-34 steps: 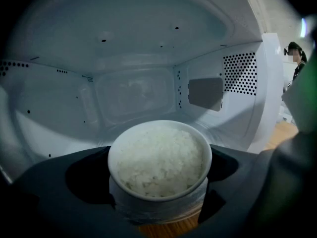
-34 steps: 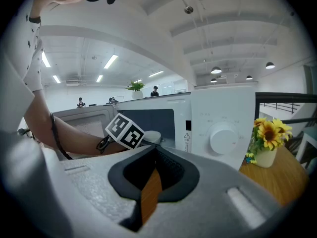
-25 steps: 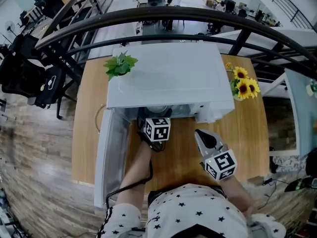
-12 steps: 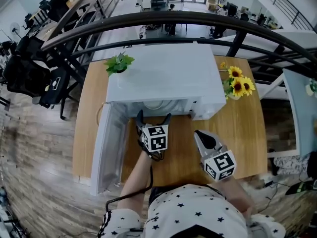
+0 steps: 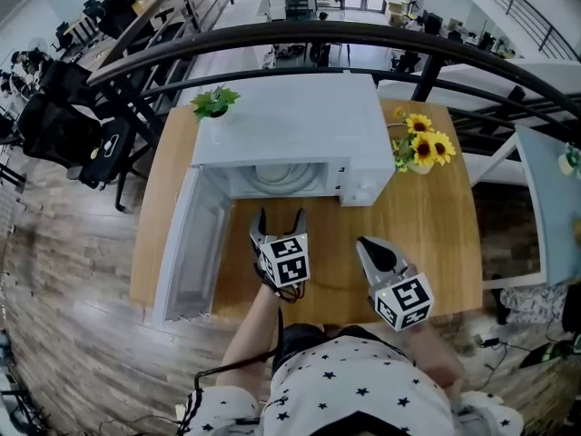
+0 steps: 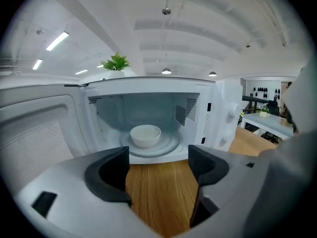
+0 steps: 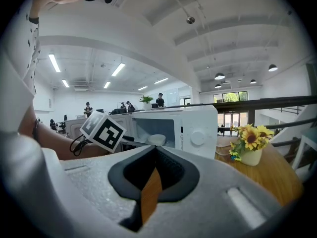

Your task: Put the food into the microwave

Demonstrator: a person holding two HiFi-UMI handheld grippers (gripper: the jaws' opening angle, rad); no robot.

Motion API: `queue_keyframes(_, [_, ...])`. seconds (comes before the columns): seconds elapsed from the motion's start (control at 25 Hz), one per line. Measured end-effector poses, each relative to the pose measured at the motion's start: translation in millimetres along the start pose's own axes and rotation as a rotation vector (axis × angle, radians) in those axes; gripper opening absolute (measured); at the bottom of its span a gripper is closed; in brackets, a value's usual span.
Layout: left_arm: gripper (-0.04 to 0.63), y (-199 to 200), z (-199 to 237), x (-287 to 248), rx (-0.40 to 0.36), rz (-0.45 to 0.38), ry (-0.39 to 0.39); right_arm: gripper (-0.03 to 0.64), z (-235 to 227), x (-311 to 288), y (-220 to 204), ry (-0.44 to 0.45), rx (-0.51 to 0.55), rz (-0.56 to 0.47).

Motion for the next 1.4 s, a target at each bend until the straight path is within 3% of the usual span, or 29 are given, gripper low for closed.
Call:
queue_keyframes(0.36, [0.231, -26, -25, 61, 0.045, -0.039, 0.054, 0.006, 12, 52, -21, 0.013, 0.012, -0.028])
queue_keyframes(1.08, [0.059, -89, -77, 184, 0.105, -0.088, 0.053, 0.006, 48, 147, -70, 0.012, 0.015, -0.079])
queue_keyframes(1.4, [0.019, -114, -92, 226, 0.115, -0.086, 0.037, 0.006, 62, 176, -84, 0.015, 0.010, -0.105])
Point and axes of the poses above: the fingertips, and each gripper's own axes: x backward along the fingers, z to its left, y out of its top, the point moved 5 cm from there along x, backward along the fingers, and after that the axes turned 10 degrees about z, right-handed, at the moved point
